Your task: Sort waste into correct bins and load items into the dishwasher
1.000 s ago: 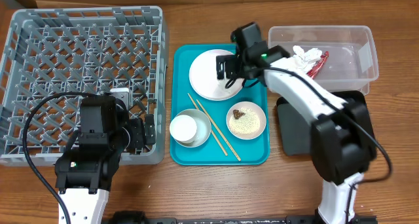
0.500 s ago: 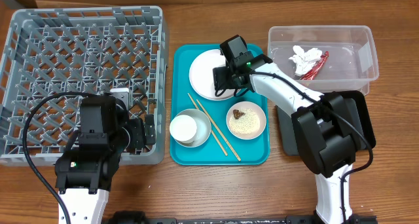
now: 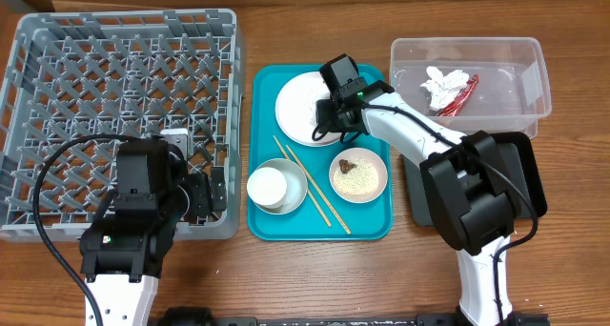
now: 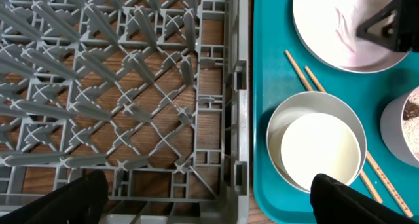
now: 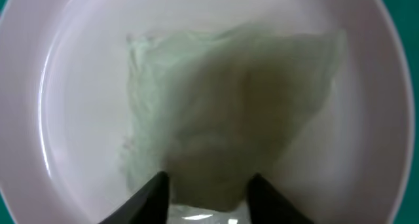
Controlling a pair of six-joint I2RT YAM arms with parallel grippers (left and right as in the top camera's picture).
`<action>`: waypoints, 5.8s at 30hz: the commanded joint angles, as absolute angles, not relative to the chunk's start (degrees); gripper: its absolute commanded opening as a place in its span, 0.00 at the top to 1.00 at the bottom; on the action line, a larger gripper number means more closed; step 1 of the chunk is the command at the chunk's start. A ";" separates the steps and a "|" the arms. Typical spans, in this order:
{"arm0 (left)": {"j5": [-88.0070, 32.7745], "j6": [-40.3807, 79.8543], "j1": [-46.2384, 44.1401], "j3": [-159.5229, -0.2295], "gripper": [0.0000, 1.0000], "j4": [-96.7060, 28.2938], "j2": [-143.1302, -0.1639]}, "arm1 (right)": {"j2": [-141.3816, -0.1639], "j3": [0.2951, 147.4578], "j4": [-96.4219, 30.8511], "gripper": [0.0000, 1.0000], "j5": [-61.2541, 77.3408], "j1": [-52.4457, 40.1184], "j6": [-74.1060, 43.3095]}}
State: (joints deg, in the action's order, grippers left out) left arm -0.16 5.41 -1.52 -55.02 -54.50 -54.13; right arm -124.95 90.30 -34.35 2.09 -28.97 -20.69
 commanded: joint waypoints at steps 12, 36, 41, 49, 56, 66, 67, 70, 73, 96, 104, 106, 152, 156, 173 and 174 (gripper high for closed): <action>-0.01 4.27 -1.52 -56.40 0.00 -54.41 -53.91 | -119.46 96.31 -40.05 0.96 -0.82 -25.28 -21.02; 0.19 4.27 -1.52 -56.40 0.00 -53.32 -53.89 | -104.73 97.95 -53.54 0.53 -8.97 -3.95 -20.78; 0.21 4.27 -1.52 -56.40 0.00 -53.32 -53.91 | -102.50 98.35 -58.22 0.37 -6.66 -3.09 -19.46; 0.23 4.27 -1.52 -56.40 0.00 -53.34 -53.91 | -94.37 97.38 -70.72 0.29 1.87 0.95 -17.98; 0.23 4.27 -1.52 -56.40 0.00 -53.34 -53.91 | -79.81 82.74 -68.14 0.26 7.16 -1.43 -16.25; 0.43 4.27 -1.52 -56.40 0.00 -53.30 -53.95 | -78.43 67.94 -53.43 0.25 12.01 -22.83 -12.19; 0.43 4.27 -1.52 -56.40 0.00 -53.30 -53.95 | -79.85 67.94 -52.10 0.25 11.16 -25.02 -12.23; 0.40 4.27 -1.52 -56.40 0.00 -53.39 -53.95 | -85.27 67.94 -48.77 0.27 7.44 -30.83 -15.88; 0.40 4.27 -1.52 -56.40 0.00 -53.69 -53.95 | -90.39 67.94 -46.70 0.34 7.11 -33.93 -18.68; 0.40 4.27 -1.52 -56.40 0.00 -54.19 -54.00 | -106.56 67.88 -38.44 0.65 3.88 -39.48 -30.59; 0.40 4.27 -1.52 -56.40 0.00 -54.24 -54.00 | -106.59 67.88 -39.83 0.78 0.78 -39.48 -33.26; 0.43 4.27 -1.52 -56.40 0.00 -54.19 -54.00 | -106.59 67.85 -40.36 0.85 0.05 -39.46 -33.28; 0.58 4.27 -1.52 -56.40 0.00 -54.13 -54.00 | -90.13 61.82 -48.36 0.96 47.13 5.21 -9.93; 0.58 4.25 -1.52 -56.40 0.00 -54.15 -54.00 | -90.19 56.40 -42.50 0.96 57.06 9.58 -10.00; 0.58 4.25 -1.52 -56.40 0.00 -53.91 -54.00 | -90.50 51.37 -37.67 0.96 86.63 27.64 -12.43; 0.58 4.25 -1.52 -56.40 0.00 -53.93 -54.00 | -90.50 51.37 -37.76 0.96 88.25 28.12 -12.45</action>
State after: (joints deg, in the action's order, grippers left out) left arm -0.14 5.41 -1.52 -55.13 -54.24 -54.13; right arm -90.98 51.53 -37.93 77.25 26.61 -11.79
